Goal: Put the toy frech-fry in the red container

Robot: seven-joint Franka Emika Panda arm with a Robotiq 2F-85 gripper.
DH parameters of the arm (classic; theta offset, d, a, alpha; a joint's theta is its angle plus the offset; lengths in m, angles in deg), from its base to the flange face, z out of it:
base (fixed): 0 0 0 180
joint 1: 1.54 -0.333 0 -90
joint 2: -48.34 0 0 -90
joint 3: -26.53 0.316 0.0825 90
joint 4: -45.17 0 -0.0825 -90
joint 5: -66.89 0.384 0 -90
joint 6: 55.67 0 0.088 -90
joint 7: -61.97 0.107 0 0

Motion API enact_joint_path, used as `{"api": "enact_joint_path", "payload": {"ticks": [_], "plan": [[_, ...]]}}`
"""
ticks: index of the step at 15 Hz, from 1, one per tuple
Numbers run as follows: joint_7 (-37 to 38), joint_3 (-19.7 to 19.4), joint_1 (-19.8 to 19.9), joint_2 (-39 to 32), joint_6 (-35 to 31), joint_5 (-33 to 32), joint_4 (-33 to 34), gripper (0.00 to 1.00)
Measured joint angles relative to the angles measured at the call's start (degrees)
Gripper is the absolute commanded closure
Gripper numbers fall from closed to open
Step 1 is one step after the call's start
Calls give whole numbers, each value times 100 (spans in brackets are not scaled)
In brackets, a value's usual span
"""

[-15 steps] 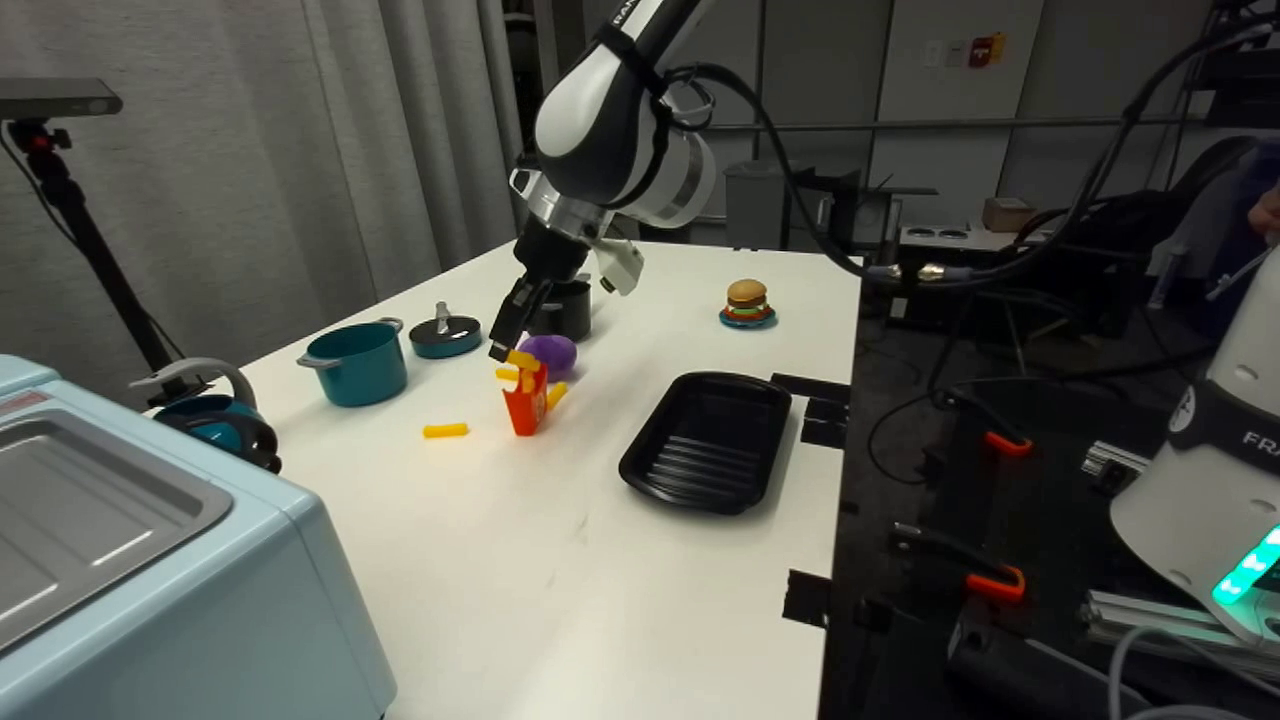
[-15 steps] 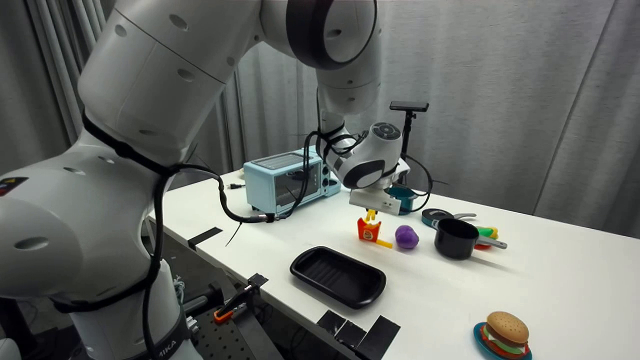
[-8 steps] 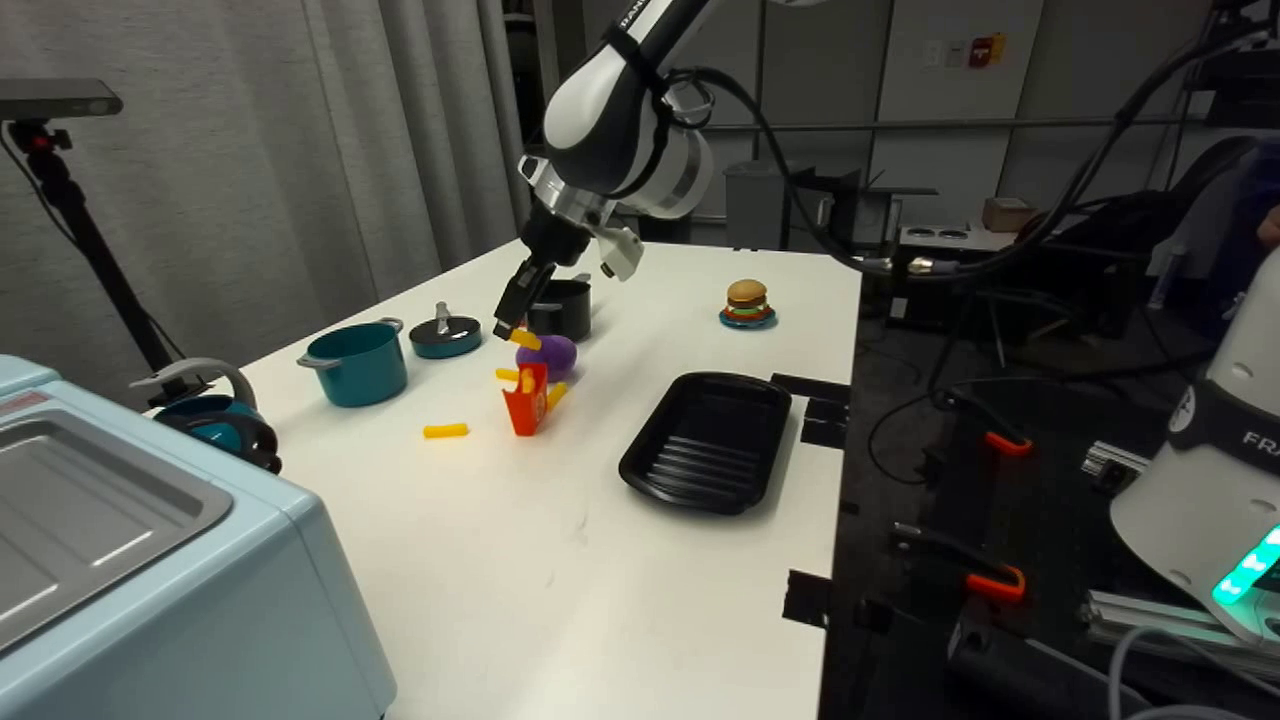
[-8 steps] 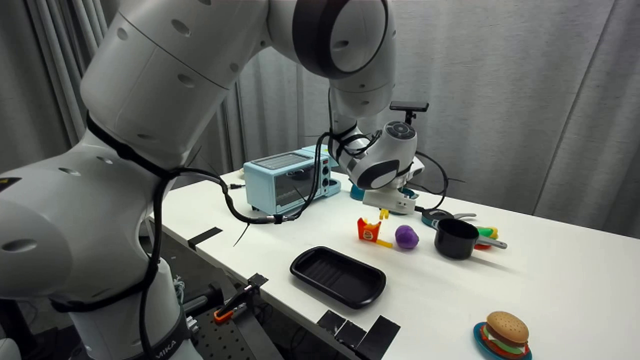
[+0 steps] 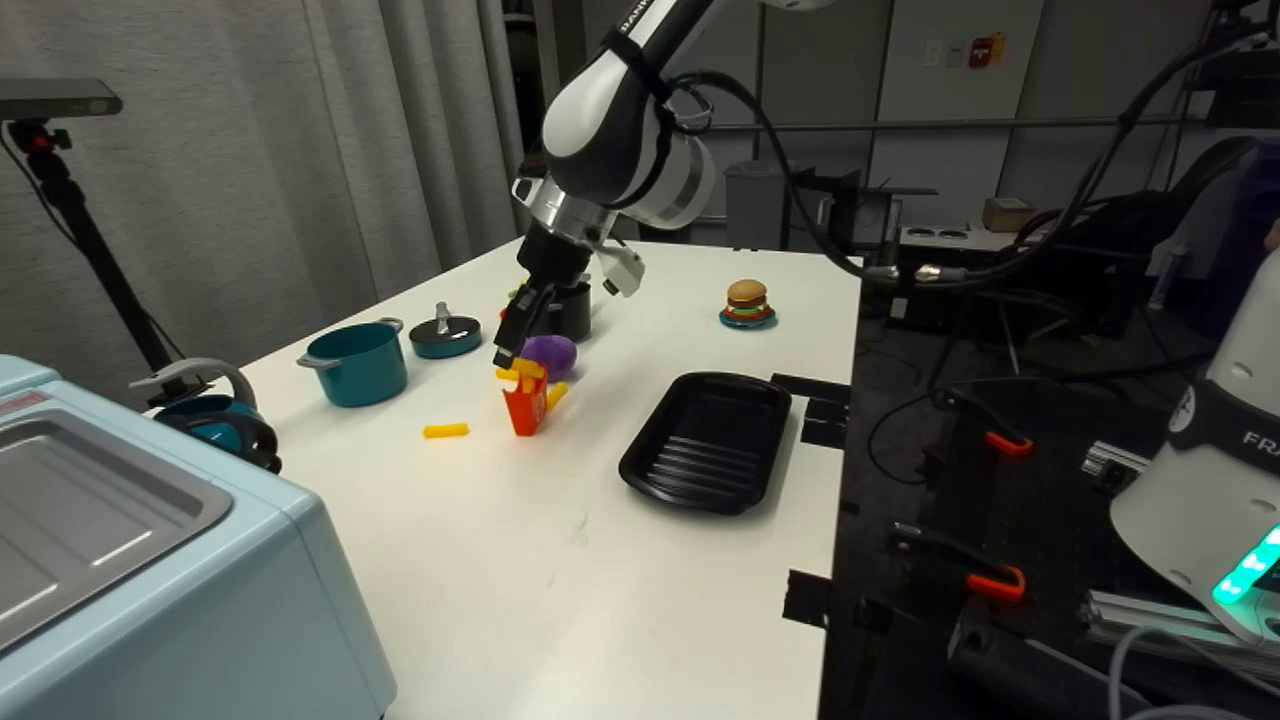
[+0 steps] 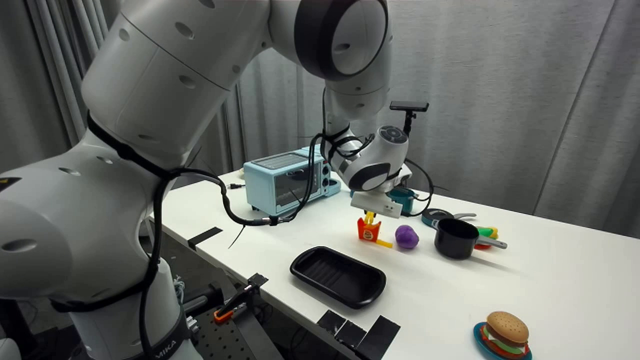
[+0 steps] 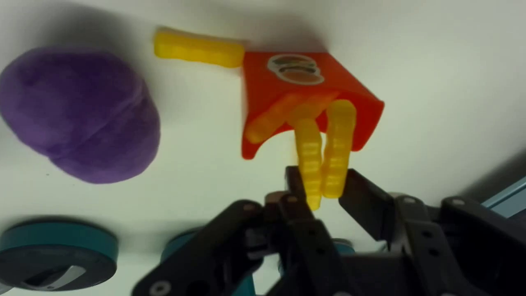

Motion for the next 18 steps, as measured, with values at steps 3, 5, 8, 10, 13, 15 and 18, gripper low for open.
{"api": "enact_joint_path", "payload": {"ticks": [3,5,8,10,13,15,18], "plan": [[57,129,-3,-33,-32,0,-201,92],[67,194,-2,-64,-89,0,-226,92],[68,264,17,-73,-175,0,-222,92],[68,278,29,-74,-224,0,-221,92],[68,280,55,-81,-277,-2,-212,92],[68,280,78,-103,-365,-10,-202,92],[71,280,118,-187,-495,-126,-161,92]]}}
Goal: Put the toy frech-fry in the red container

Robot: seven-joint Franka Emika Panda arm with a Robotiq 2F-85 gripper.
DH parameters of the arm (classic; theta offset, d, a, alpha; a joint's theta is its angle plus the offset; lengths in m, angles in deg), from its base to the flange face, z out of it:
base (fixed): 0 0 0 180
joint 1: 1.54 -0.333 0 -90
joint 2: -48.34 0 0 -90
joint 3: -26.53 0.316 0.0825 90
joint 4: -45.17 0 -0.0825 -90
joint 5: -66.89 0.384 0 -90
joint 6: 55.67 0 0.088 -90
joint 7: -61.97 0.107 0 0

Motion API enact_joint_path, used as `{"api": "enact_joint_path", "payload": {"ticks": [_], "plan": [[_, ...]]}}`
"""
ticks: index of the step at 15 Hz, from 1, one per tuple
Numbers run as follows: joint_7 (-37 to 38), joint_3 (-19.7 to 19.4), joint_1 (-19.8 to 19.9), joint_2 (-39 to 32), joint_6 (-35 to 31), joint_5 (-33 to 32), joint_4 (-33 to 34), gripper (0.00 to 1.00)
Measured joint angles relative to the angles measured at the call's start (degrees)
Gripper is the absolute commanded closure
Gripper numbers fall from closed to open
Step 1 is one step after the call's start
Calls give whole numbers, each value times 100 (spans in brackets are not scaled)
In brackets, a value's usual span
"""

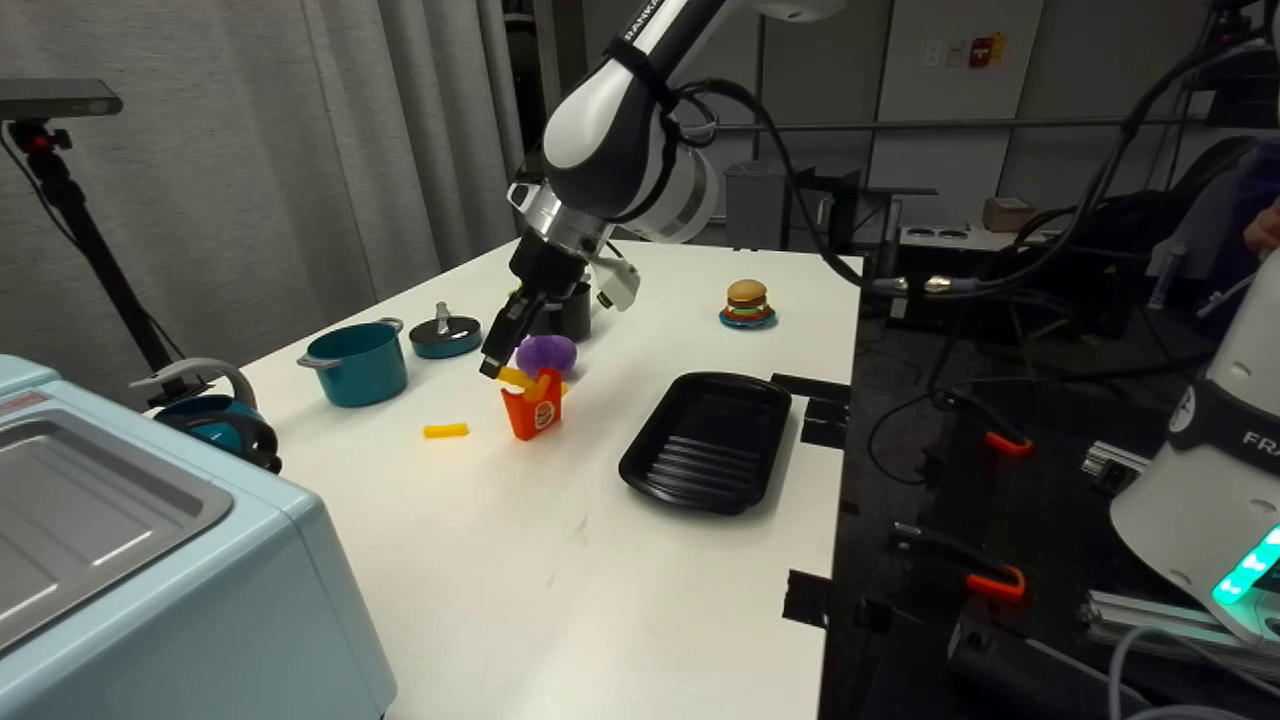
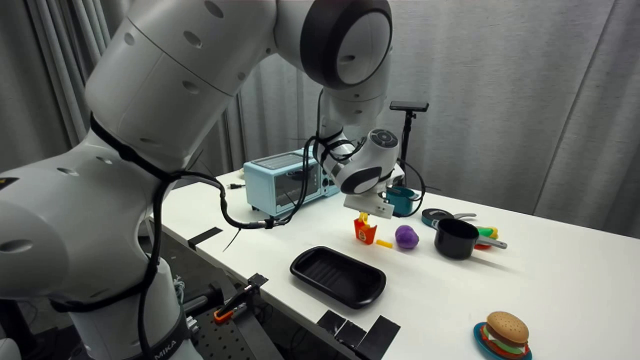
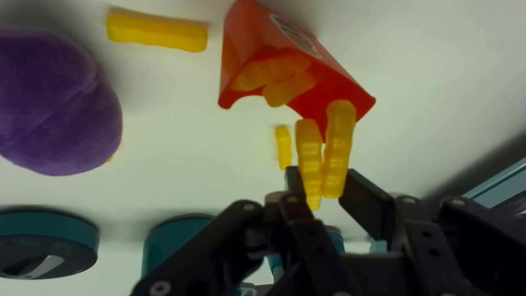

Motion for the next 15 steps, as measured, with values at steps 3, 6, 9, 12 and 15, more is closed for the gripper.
{"api": "enact_joint_path", "payload": {"ticks": [3,6,9,12,15], "plan": [[20,-1,57,-81,-28,-174,19,43],[104,-5,62,-154,-30,-311,14,21],[166,-6,62,-192,-30,-387,-2,1],[262,-7,62,-203,-31,-467,-16,0],[325,-7,62,-203,-31,-509,-30,0]]}}
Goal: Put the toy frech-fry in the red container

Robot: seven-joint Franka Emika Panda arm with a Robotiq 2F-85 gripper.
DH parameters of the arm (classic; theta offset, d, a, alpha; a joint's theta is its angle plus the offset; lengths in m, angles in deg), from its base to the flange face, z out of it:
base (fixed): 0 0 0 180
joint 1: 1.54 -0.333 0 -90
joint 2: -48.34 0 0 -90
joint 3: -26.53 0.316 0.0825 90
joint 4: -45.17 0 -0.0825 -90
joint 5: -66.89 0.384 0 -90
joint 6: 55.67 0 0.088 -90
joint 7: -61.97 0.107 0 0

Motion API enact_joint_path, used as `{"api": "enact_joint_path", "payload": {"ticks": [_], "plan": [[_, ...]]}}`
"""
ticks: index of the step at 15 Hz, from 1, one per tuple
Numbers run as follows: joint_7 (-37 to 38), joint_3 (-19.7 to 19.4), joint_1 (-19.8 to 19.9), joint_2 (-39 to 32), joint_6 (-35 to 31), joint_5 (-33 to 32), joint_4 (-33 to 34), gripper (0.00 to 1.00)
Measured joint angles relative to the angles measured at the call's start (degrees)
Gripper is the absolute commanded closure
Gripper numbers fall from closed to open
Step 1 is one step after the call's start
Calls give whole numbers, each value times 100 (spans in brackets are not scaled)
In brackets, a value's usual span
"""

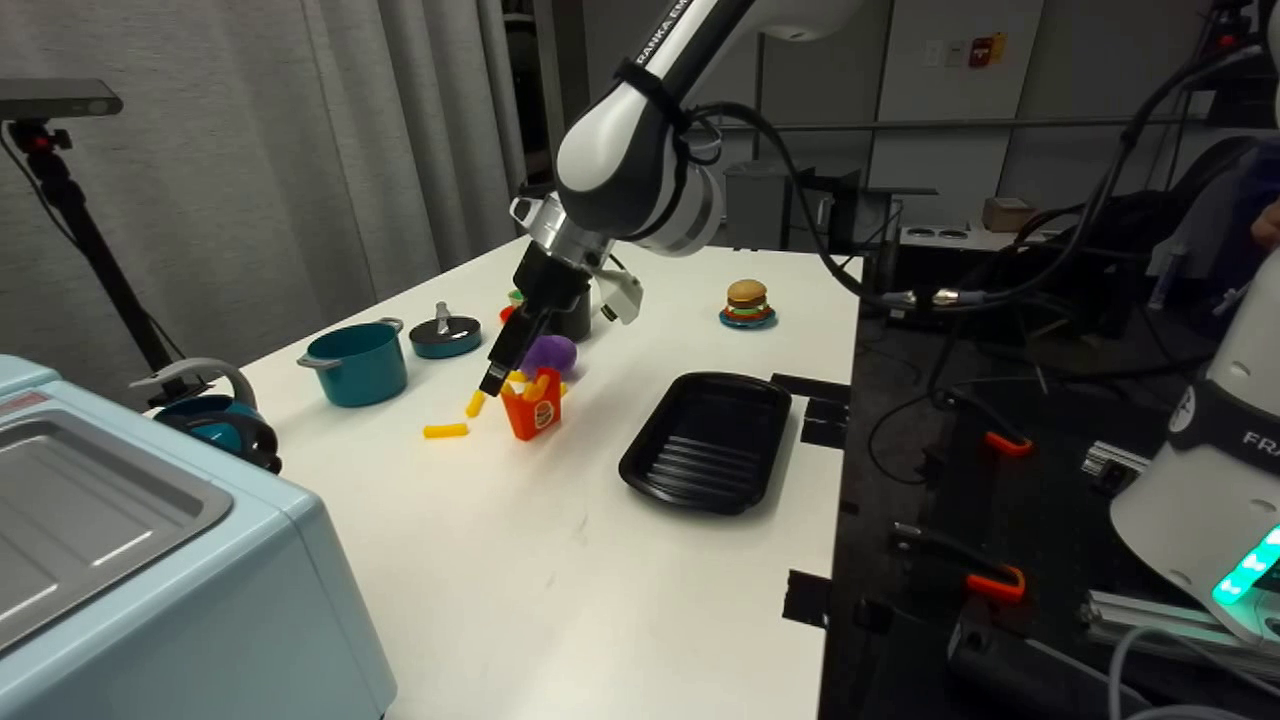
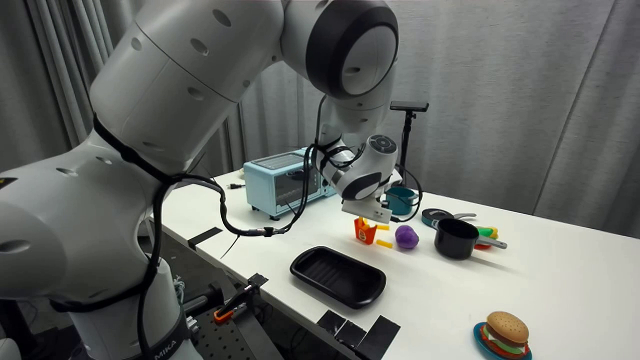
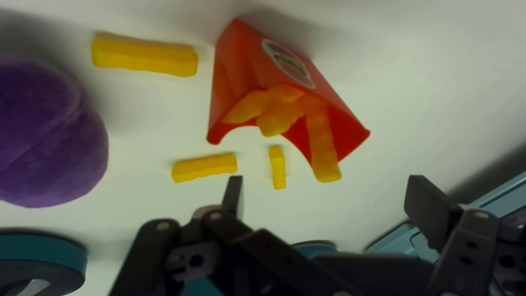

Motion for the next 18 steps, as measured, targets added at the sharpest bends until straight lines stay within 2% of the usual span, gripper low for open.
{"api": "enact_joint_path", "payload": {"ticks": [18], "plan": [[33,1,71,60,8,-105,45,0]]}}
